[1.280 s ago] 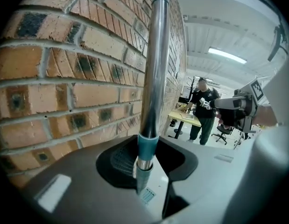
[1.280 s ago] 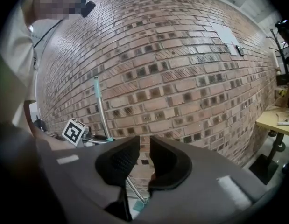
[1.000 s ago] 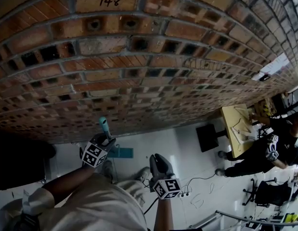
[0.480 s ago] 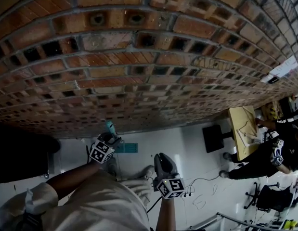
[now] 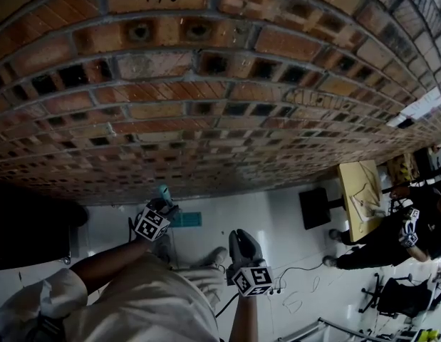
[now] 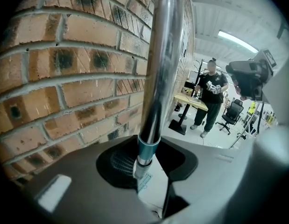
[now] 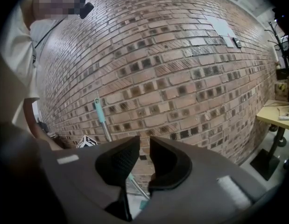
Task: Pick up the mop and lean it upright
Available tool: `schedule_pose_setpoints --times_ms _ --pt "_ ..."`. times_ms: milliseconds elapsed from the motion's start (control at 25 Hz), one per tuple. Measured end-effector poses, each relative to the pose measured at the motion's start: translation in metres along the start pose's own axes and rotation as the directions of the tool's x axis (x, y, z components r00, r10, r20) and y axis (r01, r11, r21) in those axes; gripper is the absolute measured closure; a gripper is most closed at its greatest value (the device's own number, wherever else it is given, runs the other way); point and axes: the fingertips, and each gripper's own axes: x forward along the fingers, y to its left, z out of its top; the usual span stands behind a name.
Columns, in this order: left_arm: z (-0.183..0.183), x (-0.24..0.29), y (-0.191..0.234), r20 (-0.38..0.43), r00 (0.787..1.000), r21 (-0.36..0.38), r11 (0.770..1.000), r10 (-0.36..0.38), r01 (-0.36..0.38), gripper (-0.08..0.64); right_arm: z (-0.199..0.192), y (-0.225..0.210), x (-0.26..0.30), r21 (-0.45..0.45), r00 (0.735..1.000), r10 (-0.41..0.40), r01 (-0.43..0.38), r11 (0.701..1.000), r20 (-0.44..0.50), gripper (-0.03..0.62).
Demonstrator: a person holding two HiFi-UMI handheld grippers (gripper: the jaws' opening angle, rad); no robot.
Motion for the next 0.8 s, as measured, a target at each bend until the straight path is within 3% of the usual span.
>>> schedule_pose_setpoints --times_ms 200,360,800 --pt "-0.019 0.006 0.000 -0.058 0.998 0.004 1.000 -0.021 0.021 0.426 -0.003 0.000 -0.001 0.022 1.000 -0.008 0.008 1.000 0.000 0.531" --pt "-0.016 0.019 0.008 -0.064 0.998 0.002 1.000 -0.020 0.021 0.426 -0.001 -0.005 0.006 0.015 1.000 -0.004 0.004 1.000 0.004 0.532" --pt "-0.048 0.042 0.018 -0.129 0.992 -0.014 1.000 -0.007 0.005 0.426 0.001 -0.014 0.009 0.025 1.000 -0.014 0.014 1.000 -0.002 0.531"
